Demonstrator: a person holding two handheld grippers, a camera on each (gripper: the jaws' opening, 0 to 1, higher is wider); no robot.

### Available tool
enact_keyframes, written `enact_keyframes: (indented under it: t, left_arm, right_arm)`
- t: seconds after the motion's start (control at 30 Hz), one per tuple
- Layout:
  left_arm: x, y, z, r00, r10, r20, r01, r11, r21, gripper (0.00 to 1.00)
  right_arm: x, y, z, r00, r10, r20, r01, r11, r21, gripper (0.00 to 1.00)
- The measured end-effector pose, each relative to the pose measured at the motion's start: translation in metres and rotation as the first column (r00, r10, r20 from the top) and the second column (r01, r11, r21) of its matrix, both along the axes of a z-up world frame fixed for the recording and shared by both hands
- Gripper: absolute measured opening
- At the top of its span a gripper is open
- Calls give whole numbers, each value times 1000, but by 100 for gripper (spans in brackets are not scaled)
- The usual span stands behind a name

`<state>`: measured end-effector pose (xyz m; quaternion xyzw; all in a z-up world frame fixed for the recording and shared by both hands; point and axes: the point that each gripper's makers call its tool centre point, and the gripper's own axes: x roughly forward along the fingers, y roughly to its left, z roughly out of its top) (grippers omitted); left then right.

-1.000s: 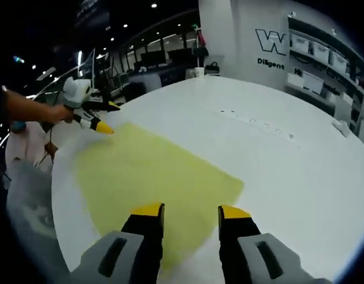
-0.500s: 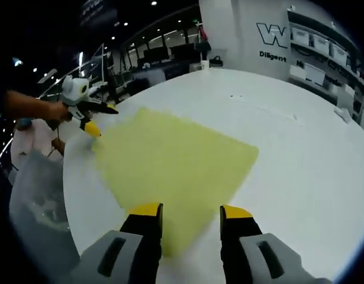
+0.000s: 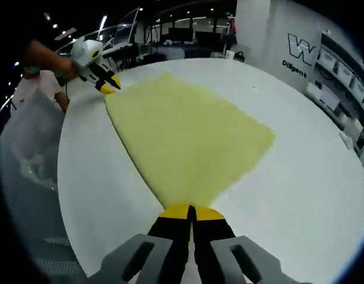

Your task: Fold the garment on the visible template until the final outline fits inside the template.

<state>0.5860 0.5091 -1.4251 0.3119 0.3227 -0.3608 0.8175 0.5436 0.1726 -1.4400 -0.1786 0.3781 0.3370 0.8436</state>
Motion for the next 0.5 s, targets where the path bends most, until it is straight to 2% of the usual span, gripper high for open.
enact_keyframes:
  t: [0.07,0.1,0.13,0.2,0.23,0.27,0.3,0.33,0.37,0.4,0.43,0.47,0.5]
  left_arm:
    - [4,-13,19,998,8,56,-3,996,-85,30]
    - [1,-24,28,998,9,60,0,989,-145,32]
    - [-3,-30,29,999,9,48,-1,986,-168,34]
    - [-15,-38,17,1000,-12,-4,11,988,-154,33]
    - [-21,-38,6,999,-35,-21,32,992,-126,30]
    - [-23,-37,2,999,-32,-29,28,993,-117,26]
    - [-22,-35,-3,999,-26,-33,22,993,-116,23]
    - [-21,-34,-2,999,-20,-29,16,991,-130,22]
    - [-16,-33,0,1000,8,-24,-11,989,-150,22]
    - [-12,-27,-1,998,44,-34,-49,990,-136,22]
    - [-12,-22,-3,998,45,-36,-48,993,-105,18]
    - [-14,-25,-3,999,4,-34,-8,992,-123,16]
    - [-13,-24,-2,999,19,-38,-24,991,-134,17]
  right_arm:
    - [6,9,14,998,4,69,-6,1000,29,0]
    - [8,14,19,996,13,92,-17,999,39,0]
    - [7,23,22,995,23,102,-28,998,55,0]
    - [0,36,14,997,37,63,-42,996,78,0]
    - [-2,37,11,997,42,58,-45,997,69,0]
    - [-5,37,0,998,47,43,-49,998,41,0]
    - [-5,36,-2,998,44,39,-45,998,40,0]
    - [-8,31,-8,1000,-12,-2,12,999,40,0]
    - [-7,31,-7,999,-51,-13,52,996,74,0]
    - [-5,31,-3,999,-45,8,44,994,100,0]
    - [-6,29,-4,999,-38,5,37,995,88,0]
    - [-7,29,-4,1000,-17,15,16,997,77,0]
    - [-7,29,-3,1000,-3,22,1,998,69,0]
